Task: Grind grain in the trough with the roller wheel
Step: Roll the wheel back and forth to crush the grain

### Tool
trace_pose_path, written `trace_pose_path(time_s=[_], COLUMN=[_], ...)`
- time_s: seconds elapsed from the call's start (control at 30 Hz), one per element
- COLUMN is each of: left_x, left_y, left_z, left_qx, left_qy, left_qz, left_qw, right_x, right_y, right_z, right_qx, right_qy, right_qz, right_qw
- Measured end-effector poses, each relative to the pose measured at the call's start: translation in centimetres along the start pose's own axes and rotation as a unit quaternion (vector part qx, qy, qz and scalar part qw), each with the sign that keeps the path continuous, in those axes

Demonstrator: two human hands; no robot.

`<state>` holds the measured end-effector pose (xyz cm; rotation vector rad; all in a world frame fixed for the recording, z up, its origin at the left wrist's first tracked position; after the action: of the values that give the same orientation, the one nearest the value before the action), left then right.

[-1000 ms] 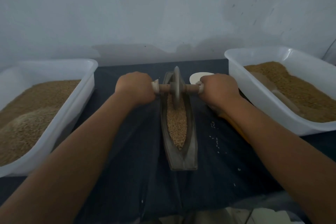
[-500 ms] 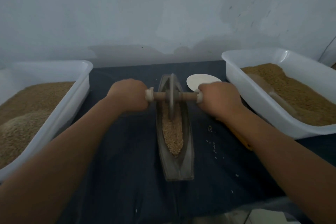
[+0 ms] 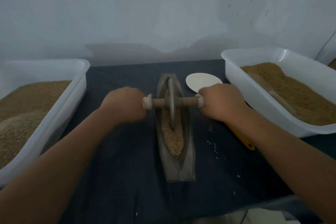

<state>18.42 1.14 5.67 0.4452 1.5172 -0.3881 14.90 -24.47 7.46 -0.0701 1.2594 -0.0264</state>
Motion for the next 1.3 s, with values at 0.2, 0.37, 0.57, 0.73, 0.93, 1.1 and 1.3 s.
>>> trace_pose_path(time_s=[0.2, 0.37, 0.57, 0.73, 0.93, 1.1, 1.3], left_x=[-2.3, 0.2, -1.7, -2.3, -0.2, -1.0, -1.7], left_y=[-0.4, -1.9, -0.8, -0.4, -2.1, -0.3, 0.2], left_z=[1.5, -4.1, 0.8, 2.1, -3.8, 0.6, 2.0], left_qx=[-0.037, 0.043, -0.013, -0.026, 0.047, -0.019, -0.030], left_qy=[-0.060, 0.000, -0.012, -0.009, -0.030, -0.016, -0.024], left_qz=[0.021, 0.017, 0.038, 0.012, 0.059, 0.014, -0.010], left_qw=[0.997, 0.999, 0.999, 1.000, 0.997, 1.000, 0.999], right_x=[0.6, 0.6, 0.6, -0.5, 2.0, 0.1, -0.8], right_y=[-0.4, -1.1, 0.0, 0.8, -0.8, 0.8, 1.0], right_z=[3.4, -3.4, 1.4, 3.3, -3.0, 1.8, 4.0], right_qx=[0.041, -0.014, 0.034, 0.030, -0.005, 0.010, 0.025], right_qy=[0.024, 0.095, 0.031, 0.001, 0.191, 0.026, 0.046], right_qz=[-0.010, 0.043, 0.009, 0.012, 0.030, 0.007, -0.003], right_qw=[0.999, 0.994, 0.999, 0.999, 0.981, 1.000, 0.999])
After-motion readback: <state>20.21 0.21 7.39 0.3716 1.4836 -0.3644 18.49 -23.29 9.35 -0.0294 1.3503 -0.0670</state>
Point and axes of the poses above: each hand's wrist, its own z-axis towards the middle knuckle, its own x-axis out of the palm, y = z × x, the point moved 8 cm from there along z, towards the middle knuckle, and after that the axes turned 11 degrees about x, right-handed, at the moved point
